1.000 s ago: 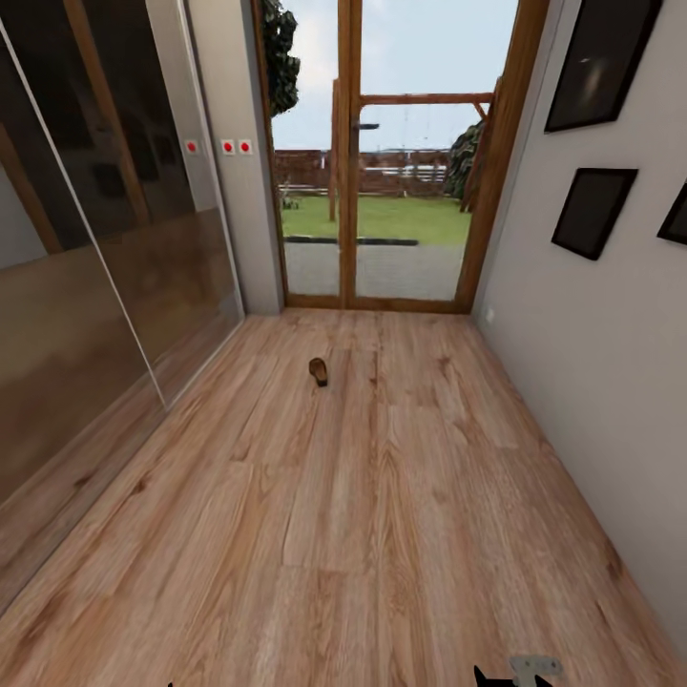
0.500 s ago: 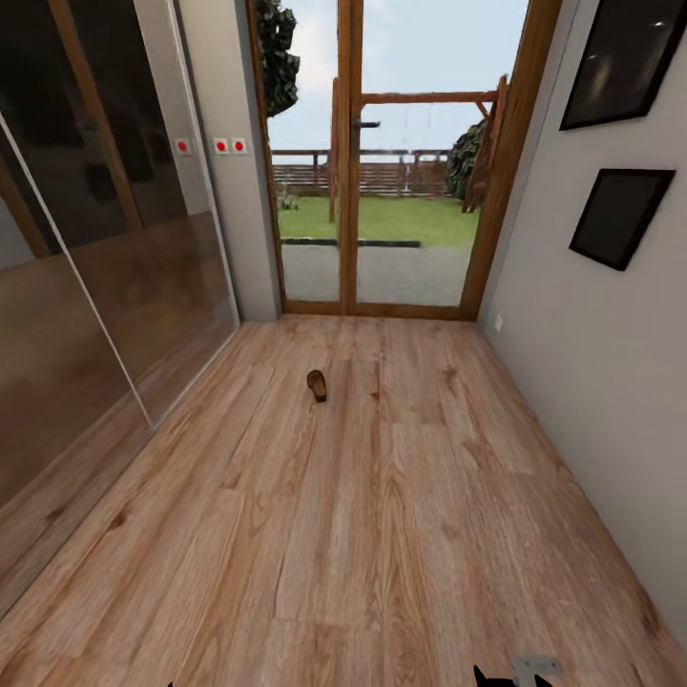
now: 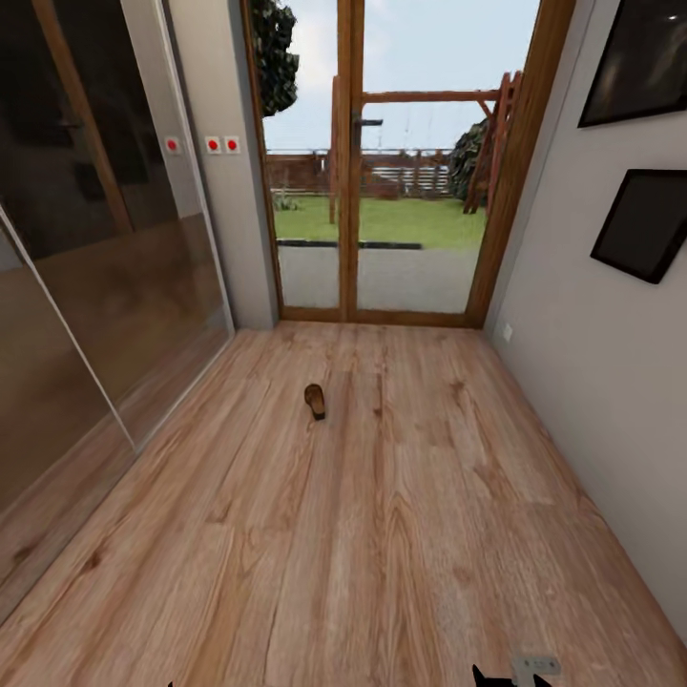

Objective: Pick up the two gym shoes and the two sandals from the corridor floor and place them onto the hallstand (shoe rack) in the corridor, making sure they are on the rack and not on the floor. Arrange them so the two gym shoes are next to each other and the two sandals are next to each other.

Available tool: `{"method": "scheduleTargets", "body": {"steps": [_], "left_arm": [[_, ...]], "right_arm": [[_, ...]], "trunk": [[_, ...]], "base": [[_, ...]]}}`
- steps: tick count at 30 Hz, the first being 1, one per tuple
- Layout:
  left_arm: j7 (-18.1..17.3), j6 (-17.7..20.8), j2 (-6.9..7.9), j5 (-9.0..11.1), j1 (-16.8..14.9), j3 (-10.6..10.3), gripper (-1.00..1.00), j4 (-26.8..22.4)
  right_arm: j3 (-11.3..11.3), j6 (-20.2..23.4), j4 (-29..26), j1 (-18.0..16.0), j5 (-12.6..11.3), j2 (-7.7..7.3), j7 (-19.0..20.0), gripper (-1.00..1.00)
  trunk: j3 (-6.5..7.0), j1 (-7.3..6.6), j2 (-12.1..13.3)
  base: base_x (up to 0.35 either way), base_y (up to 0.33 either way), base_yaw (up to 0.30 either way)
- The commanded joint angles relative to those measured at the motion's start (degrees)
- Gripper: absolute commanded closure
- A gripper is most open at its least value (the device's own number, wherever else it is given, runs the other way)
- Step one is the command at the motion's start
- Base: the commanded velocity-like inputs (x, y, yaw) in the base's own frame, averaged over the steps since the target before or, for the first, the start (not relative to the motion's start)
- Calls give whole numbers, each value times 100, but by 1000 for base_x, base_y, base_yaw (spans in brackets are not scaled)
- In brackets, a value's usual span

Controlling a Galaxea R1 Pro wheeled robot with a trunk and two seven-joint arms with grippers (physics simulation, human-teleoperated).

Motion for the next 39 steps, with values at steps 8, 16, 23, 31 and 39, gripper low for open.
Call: {"method": "scheduleTargets", "body": {"steps": [8,16,23,31,39], "left_arm": [[-59,6,-2,21,-5,37,-100,7],[-59,6,-2,19,-5,37,-100,5],[-59,6,-2,17,-5,37,-100,6],[-59,6,-2,17,-5,37,-100,5],[-59,6,-2,17,-5,37,-100,4]], "right_arm": [[42,-20,7,-3,-61,-2,25,-100],[42,-20,8,-5,-61,-2,25,-100],[41,-20,7,-1,-61,-2,25,-100],[41,-20,7,0,-61,-2,25,-100],[41,-20,7,-2,-64,-2,25,-100]], "trunk": [[-5,2,-2],[-5,2,-2],[-5,2,-2],[-5,2,-2],[-5,2,-2]], "base": [[339,0,0],[338,-11,0],[326,-83,3],[300,-130,80],[284,-159,222]]}}
